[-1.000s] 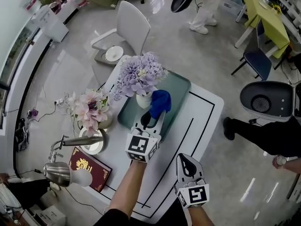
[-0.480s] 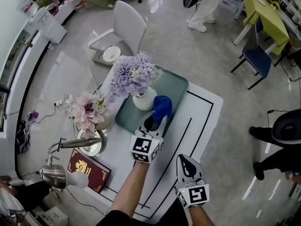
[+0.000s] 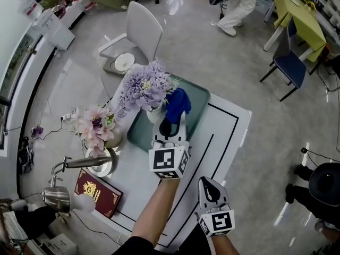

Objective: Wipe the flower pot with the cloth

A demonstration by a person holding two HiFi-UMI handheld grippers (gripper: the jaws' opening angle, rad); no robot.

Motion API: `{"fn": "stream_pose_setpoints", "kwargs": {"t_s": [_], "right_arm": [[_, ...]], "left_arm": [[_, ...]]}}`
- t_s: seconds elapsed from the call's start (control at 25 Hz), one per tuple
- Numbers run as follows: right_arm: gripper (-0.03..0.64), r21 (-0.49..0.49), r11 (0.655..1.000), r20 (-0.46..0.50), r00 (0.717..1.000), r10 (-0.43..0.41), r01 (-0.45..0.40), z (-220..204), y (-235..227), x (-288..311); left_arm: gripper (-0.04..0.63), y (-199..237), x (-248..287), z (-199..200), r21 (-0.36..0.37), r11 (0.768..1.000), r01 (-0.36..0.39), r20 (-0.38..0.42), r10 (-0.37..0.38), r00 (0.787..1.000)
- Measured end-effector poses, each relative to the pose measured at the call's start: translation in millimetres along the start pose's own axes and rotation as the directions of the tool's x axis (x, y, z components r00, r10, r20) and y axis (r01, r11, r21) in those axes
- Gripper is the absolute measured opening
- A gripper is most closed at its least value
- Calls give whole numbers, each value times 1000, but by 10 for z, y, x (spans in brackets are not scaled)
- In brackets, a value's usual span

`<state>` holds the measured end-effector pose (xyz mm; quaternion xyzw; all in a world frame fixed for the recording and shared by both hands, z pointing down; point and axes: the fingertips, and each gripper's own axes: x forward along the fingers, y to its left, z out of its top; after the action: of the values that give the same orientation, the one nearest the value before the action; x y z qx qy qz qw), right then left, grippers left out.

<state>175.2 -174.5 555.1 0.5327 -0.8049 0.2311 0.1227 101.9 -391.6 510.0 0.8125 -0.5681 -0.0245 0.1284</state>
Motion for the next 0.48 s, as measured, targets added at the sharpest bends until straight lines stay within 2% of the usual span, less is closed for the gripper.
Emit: {"fn": "stream_pose_setpoints", "kwargs": {"t_s": [0.2, 0.48], "right_arm": [[8, 4, 1000, -2, 1000, 3, -3, -20, -61, -41], [8, 22, 1000, -9, 1000, -9, 10, -48, -223, -108]], "left_arm": [[106, 100, 78, -299, -37, 997, -69, -64, 66, 996], [106, 65, 71, -760, -43, 995, -90, -187, 81, 979]]}}
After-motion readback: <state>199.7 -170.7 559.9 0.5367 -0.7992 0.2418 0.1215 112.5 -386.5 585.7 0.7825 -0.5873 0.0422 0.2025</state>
